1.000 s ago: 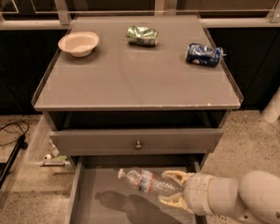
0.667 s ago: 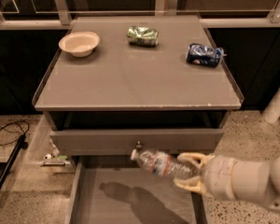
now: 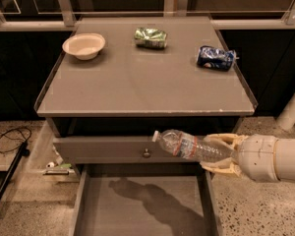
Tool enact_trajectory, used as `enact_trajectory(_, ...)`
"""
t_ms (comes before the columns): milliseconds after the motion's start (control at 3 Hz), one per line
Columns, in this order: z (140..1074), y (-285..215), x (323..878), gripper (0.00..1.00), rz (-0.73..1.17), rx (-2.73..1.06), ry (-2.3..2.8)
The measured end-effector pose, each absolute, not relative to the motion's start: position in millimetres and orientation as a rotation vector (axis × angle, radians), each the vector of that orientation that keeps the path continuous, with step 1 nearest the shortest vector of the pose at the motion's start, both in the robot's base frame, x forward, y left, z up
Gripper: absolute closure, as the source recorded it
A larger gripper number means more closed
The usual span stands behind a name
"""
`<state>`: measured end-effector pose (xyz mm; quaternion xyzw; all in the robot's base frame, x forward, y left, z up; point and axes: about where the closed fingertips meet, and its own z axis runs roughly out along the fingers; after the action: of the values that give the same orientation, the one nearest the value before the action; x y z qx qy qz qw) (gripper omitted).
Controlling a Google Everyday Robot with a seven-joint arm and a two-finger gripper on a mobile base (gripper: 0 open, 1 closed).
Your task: Pick water bottle from middle drawer and place on counter
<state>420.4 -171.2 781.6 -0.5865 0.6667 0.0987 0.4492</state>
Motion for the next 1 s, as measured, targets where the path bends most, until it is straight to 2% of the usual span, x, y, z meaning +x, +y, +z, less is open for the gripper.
enact_trajectory(667, 797, -169, 432, 1.0, 0.216, -1.458, 1.613)
enact_trajectory(1000, 839, -160, 463, 1.0, 0.159, -1.528, 1.522)
